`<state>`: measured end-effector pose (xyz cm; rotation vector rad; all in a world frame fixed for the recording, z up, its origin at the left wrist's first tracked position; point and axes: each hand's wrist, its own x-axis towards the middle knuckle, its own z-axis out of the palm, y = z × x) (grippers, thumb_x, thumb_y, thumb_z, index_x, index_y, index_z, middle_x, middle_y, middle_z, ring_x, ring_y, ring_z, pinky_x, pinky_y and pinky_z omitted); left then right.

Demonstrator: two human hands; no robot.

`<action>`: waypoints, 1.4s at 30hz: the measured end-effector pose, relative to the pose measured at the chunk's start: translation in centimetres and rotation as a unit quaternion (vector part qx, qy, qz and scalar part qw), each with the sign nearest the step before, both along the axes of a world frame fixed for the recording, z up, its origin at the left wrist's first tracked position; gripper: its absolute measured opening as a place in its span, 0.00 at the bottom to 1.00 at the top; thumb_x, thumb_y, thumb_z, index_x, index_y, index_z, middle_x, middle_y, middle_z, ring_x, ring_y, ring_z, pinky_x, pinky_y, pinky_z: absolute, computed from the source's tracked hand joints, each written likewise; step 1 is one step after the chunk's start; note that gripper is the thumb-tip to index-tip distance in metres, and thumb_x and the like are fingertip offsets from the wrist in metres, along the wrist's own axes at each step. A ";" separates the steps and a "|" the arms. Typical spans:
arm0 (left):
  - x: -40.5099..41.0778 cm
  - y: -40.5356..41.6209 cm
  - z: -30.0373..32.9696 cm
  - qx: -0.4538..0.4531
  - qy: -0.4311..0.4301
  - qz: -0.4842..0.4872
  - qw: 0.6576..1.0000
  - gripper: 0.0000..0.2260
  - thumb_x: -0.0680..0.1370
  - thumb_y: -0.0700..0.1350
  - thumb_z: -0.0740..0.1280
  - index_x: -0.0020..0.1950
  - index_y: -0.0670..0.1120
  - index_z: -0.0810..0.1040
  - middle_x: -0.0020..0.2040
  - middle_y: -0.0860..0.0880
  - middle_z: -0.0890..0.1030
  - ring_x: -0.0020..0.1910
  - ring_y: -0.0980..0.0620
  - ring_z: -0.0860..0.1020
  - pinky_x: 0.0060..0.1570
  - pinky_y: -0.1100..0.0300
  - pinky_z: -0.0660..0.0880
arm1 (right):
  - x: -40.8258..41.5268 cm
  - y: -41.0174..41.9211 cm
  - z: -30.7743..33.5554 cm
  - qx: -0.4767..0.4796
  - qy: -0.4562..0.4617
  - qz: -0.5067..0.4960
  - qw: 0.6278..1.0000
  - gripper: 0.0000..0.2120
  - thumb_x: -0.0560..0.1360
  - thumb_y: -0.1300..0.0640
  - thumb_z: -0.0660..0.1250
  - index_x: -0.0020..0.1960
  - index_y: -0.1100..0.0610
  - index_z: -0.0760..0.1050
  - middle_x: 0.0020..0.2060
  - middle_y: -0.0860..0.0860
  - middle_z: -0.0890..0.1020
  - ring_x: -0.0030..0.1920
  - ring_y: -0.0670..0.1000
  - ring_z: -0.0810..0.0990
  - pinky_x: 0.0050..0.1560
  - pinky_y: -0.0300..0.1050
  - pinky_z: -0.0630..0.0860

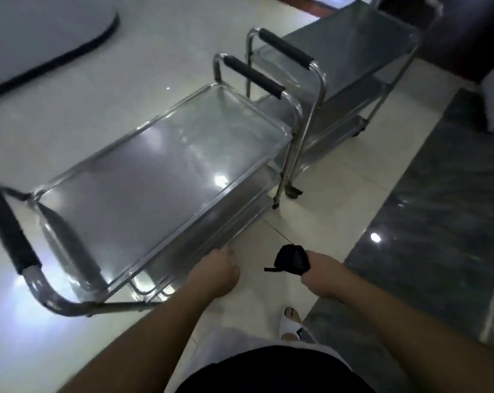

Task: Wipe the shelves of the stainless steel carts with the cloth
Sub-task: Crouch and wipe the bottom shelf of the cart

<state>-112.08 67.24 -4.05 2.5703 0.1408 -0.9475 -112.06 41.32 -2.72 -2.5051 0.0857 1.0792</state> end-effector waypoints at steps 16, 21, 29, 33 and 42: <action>-10.9 5.8 -4.6 0.041 0.061 0.255 0.964 0.24 0.83 0.52 0.59 0.79 0.50 0.66 0.72 0.46 0.74 0.69 0.43 0.74 0.65 0.47 0.74 | 6.4 11.3 -5.9 -0.028 0.067 0.318 0.945 0.11 0.76 0.62 0.59 0.55 0.55 0.76 0.44 0.52 0.80 0.41 0.49 0.78 0.39 0.45 0.73; -13.5 7.3 -7.1 0.061 0.093 0.327 0.938 0.23 0.83 0.53 0.60 0.78 0.51 0.67 0.72 0.48 0.74 0.69 0.44 0.74 0.64 0.47 0.74 | 6.3 14.9 -10.0 -0.010 0.103 0.379 0.919 0.12 0.75 0.63 0.59 0.53 0.54 0.76 0.40 0.51 0.79 0.38 0.50 0.76 0.35 0.44 0.69; -15.4 6.3 -13.5 0.066 0.109 0.430 0.894 0.26 0.81 0.52 0.62 0.79 0.52 0.65 0.72 0.48 0.73 0.68 0.45 0.74 0.61 0.49 0.73 | 6.3 18.9 -16.8 0.036 0.117 0.483 0.867 0.11 0.76 0.64 0.59 0.39 0.50 0.68 0.35 0.49 0.75 0.35 0.48 0.73 0.34 0.43 0.69; -15.7 6.3 -19.5 0.038 0.102 0.447 0.888 0.26 0.82 0.52 0.61 0.80 0.51 0.65 0.73 0.49 0.72 0.69 0.45 0.74 0.65 0.48 0.74 | 6.2 19.9 -21.8 0.026 0.101 0.493 0.864 0.10 0.76 0.60 0.58 0.42 0.46 0.70 0.36 0.48 0.76 0.35 0.47 0.75 0.33 0.43 0.69; -16.9 12.3 -39.4 0.042 0.050 0.468 0.881 0.26 0.82 0.53 0.64 0.80 0.51 0.66 0.73 0.49 0.74 0.70 0.46 0.75 0.66 0.47 0.75 | 4.8 24.2 -41.2 0.031 0.079 0.477 0.875 0.12 0.78 0.61 0.58 0.57 0.51 0.74 0.40 0.49 0.78 0.37 0.49 0.76 0.34 0.44 0.68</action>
